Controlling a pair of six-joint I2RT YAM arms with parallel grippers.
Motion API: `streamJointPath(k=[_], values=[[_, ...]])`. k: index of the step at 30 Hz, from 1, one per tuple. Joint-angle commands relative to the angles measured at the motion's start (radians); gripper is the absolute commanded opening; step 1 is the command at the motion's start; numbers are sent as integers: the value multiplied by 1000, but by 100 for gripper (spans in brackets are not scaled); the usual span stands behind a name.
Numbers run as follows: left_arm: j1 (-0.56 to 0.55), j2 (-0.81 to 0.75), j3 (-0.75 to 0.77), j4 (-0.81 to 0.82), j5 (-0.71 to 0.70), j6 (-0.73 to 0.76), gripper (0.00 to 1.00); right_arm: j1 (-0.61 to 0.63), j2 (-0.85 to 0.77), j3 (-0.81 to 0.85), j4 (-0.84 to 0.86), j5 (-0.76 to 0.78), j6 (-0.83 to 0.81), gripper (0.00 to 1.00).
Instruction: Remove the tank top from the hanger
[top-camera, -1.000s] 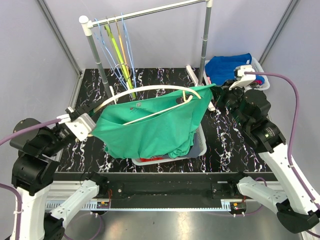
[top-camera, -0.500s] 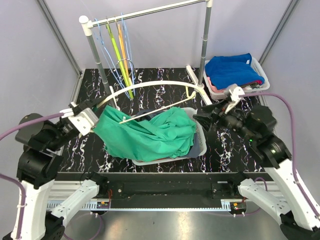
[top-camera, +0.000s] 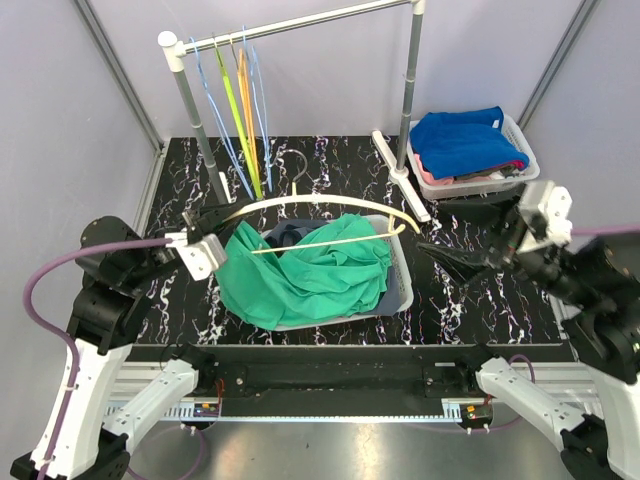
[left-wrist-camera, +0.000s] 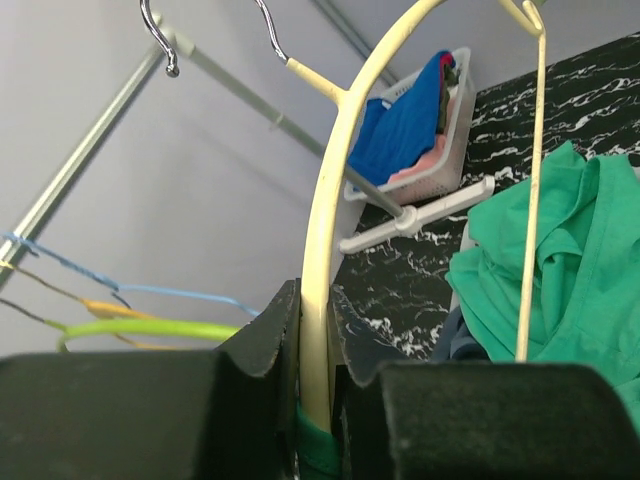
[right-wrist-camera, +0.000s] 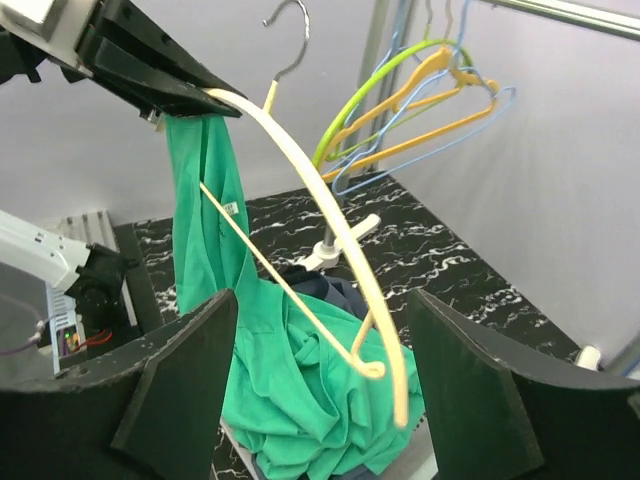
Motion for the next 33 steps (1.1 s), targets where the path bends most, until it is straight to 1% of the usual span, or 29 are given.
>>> streamJointPath(k=[1, 5, 12, 15, 16, 17, 19, 20, 22, 24, 26, 27, 29, 30, 31, 32, 33], values=[[1, -29, 5, 190, 123, 56, 0, 2, 150, 80, -104, -91, -82, 77], [1, -43, 13, 190, 154, 62, 0, 2, 191, 118, -137, -129, -110, 78], [1, -43, 19, 194, 177, 42, 0, 2, 222, 149, -154, -220, -99, 77], [1, -43, 21, 197, 172, 34, 0, 2, 230, 145, -163, -238, -98, 72], [1, -45, 19, 201, 172, 31, 0, 3, 230, 145, -166, -249, -98, 66], [1, -43, 21, 209, 171, 27, 0, 2, 230, 143, -167, -249, -96, 64], [1, -43, 19, 221, 165, 8, 0, 3, 230, 140, -174, -251, -96, 54], [1, -43, 18, 238, 163, 1, 0, 2, 231, 140, -186, -251, -99, 46], [1, -39, 21, 252, 157, -19, 0, 3, 238, 143, -198, -252, -101, 45], [1, -36, 27, 270, 149, -33, 0, 2, 245, 145, -213, -254, -107, 40], [1, -31, 32, 279, 148, -50, 0, 3, 248, 146, -213, -252, -110, 34], [1, -28, 32, 284, 149, -50, 0, 2, 245, 149, -215, -246, -110, 26], [1, -28, 29, 289, 143, -59, 0, 2, 244, 154, -210, -234, -110, 17], [1, -28, 27, 287, 137, -59, 0, 2, 233, 160, -204, -202, -107, 8], [1, -32, 16, 289, 131, -61, 0, 2, 224, 158, -192, -177, -102, 4], [1, -37, 12, 290, 125, -61, 3, 3, 212, 152, -162, -151, -86, 2], [1, -40, 4, 290, 114, -62, 13, 2, 181, 139, -145, -92, -75, 0]])
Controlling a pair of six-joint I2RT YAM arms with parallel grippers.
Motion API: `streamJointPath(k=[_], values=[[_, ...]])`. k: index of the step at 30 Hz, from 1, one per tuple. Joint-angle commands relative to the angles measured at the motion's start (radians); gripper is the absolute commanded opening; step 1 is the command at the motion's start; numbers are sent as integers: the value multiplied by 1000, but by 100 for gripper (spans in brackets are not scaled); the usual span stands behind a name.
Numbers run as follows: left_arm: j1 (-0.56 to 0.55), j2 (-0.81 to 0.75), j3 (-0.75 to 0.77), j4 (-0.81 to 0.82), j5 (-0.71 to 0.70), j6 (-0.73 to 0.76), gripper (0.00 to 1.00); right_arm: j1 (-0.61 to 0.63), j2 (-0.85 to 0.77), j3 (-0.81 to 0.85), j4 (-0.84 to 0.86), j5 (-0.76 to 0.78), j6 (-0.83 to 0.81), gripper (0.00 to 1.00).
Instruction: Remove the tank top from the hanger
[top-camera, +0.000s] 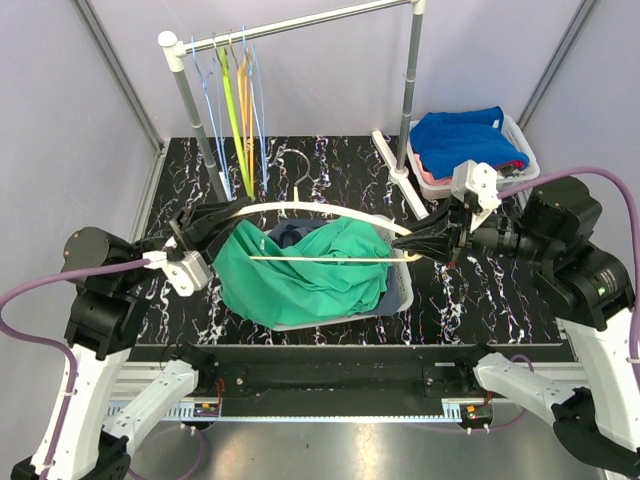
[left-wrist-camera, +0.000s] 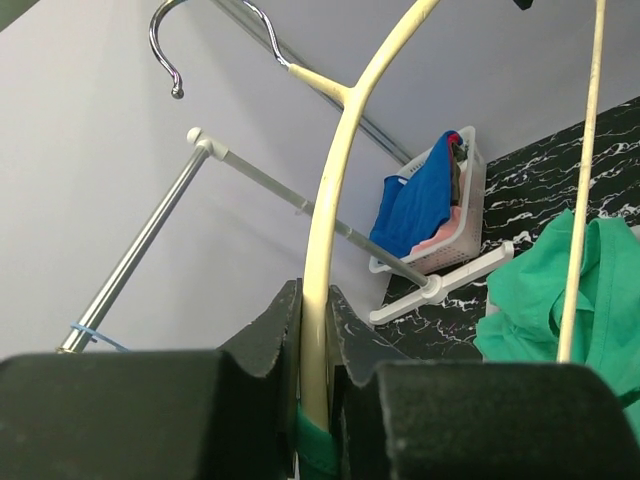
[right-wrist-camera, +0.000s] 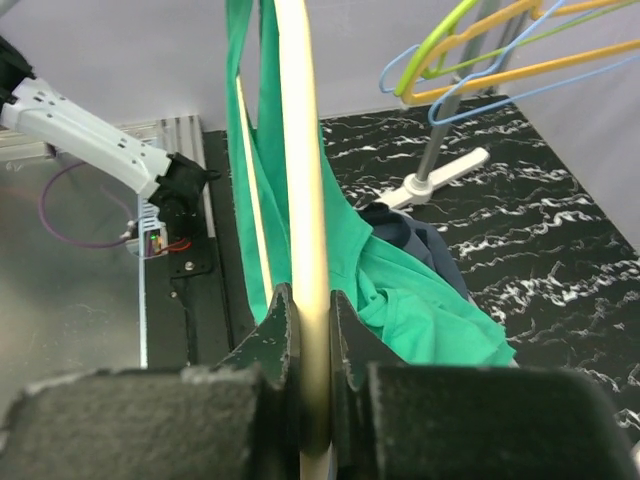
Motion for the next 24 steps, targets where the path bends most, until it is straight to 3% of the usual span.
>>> streamJointPath(k=[1, 3, 4, 6, 7, 12, 19, 24], values=[[-6, -28, -9, 123, -16, -26, 34, -2, -64, 8, 87, 184, 51, 0], [-6, -42, -28, 123, -26, -18, 48, -2, -103, -6, 100, 230, 61, 0], [-6, -53, -42, 123, -27, -17, 72, -3, -112, -8, 100, 238, 65, 0], [-6, -65, -49, 120, -34, -21, 83, -3, -137, -11, 85, 262, 67, 0], [-6, -67, -49, 117, -34, -23, 99, -3, -143, -11, 77, 269, 62, 0], [-6, -96, -66, 68, -45, -38, 99, -3, -180, -28, 23, 287, 58, 0], [-6, -200, -261, 75, -85, -40, 99, -3, -215, -22, -41, 289, 52, 0], [-6, -165, -235, 100, -152, -94, 99, -3, -210, -2, -73, 283, 47, 0]])
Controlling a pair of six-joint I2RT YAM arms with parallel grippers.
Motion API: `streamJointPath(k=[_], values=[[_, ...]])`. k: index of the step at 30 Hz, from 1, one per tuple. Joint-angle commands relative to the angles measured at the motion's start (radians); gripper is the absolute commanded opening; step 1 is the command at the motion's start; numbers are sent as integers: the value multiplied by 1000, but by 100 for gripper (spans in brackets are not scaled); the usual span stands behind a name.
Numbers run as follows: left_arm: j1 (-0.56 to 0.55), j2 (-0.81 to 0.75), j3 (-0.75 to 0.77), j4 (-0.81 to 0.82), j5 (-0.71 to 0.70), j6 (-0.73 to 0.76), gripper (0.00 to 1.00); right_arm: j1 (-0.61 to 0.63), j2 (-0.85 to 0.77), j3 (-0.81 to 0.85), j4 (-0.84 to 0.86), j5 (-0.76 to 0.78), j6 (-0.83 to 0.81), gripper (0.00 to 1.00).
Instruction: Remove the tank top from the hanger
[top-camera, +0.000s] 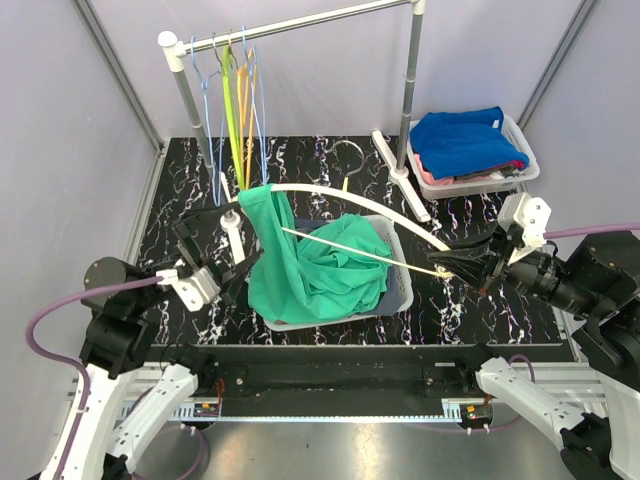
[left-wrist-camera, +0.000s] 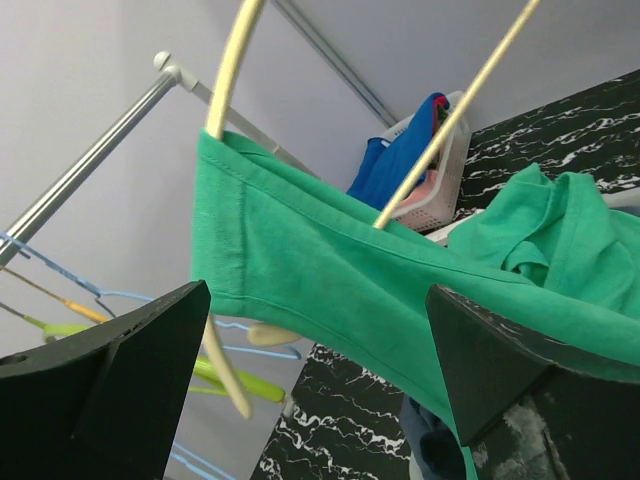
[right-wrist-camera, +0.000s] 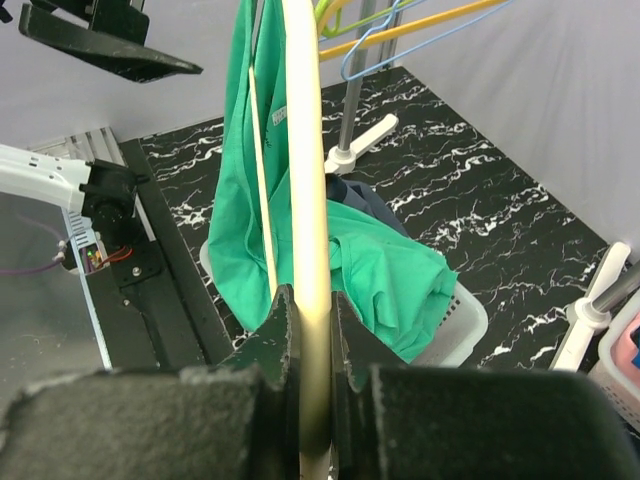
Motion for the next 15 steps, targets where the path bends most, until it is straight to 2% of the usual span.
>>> streamJointPath(k=[1, 6, 15], values=[[-3, 21, 36, 66, -79, -57, 99, -1, -10, 33, 29, 19, 4, 0], [-3, 14, 23, 17, -120, -239, 99, -1, -18, 40, 26, 42, -14, 0], [-3, -26, -71, -32, -11, -540, 99, -1, -12, 61, 72, 82, -33, 0]])
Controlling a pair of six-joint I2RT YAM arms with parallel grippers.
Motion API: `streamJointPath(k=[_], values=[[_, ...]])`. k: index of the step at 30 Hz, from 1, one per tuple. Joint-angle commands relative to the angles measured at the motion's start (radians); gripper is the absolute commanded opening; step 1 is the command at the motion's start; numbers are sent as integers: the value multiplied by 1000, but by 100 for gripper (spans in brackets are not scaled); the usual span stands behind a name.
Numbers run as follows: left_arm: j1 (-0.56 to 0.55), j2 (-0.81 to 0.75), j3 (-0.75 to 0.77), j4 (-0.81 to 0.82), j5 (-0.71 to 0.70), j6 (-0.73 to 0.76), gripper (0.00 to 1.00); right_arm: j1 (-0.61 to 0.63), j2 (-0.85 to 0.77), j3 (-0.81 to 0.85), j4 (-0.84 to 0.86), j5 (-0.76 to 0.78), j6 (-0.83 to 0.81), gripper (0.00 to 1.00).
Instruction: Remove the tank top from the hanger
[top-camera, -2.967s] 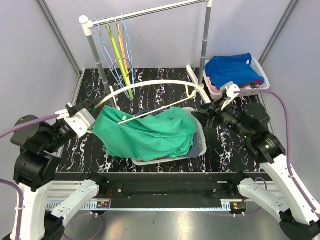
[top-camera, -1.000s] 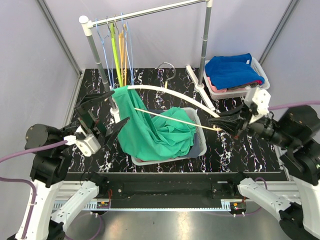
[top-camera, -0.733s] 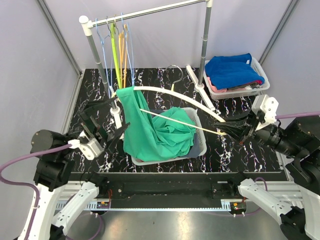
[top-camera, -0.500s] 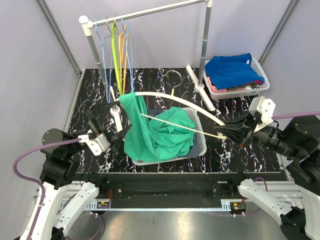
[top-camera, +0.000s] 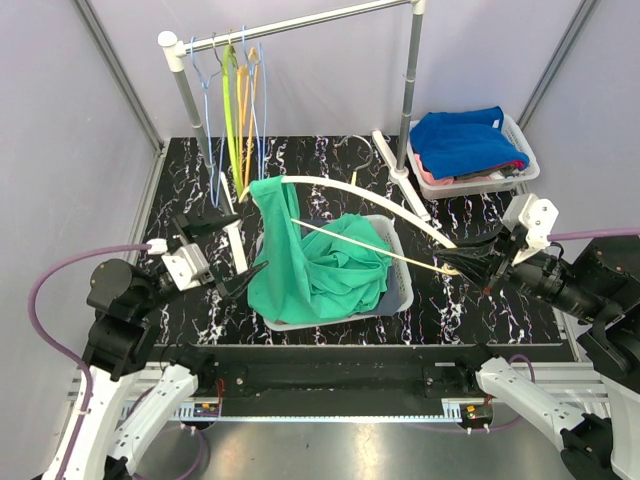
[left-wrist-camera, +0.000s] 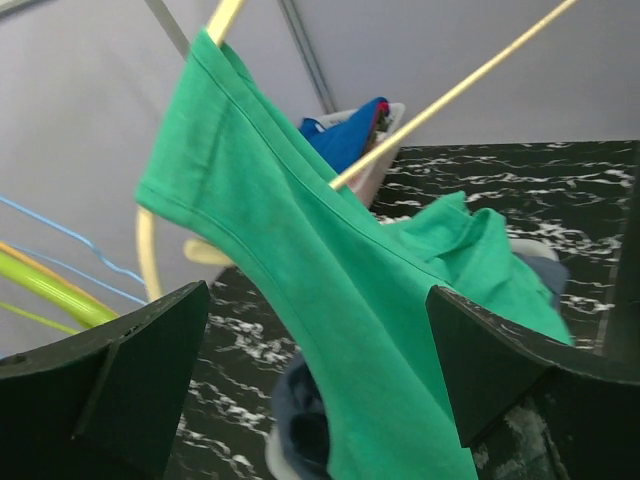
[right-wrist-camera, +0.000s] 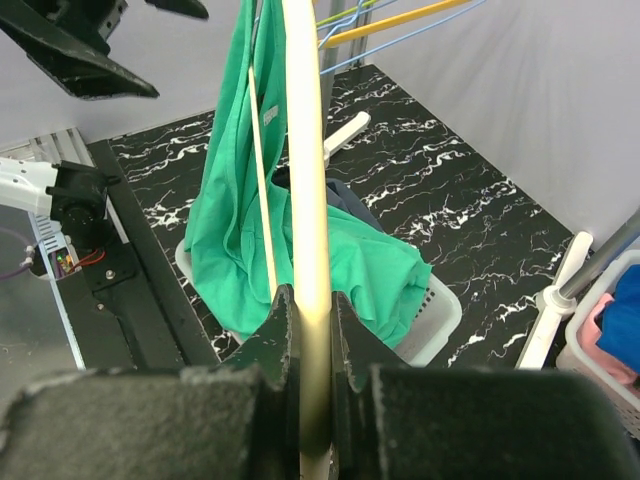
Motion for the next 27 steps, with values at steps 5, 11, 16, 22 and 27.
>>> streamJointPath(k=[5, 11, 16, 22, 27], values=[[-16, 7, -108, 8, 72, -198, 99, 0, -6, 57, 114, 4, -7, 0], [-94, 94, -76, 63, -2, -163, 99, 0, 4, 60, 117, -31, 7, 0], [-117, 141, -43, 114, -19, -141, 99, 0, 0, 60, 117, -48, 18, 0], [-117, 132, -23, 86, -1, -108, 62, 0, -5, 76, 80, -21, 4, 0], [-103, 112, 35, 37, -45, -37, 21, 0, -6, 127, -11, 2, 17, 0]])
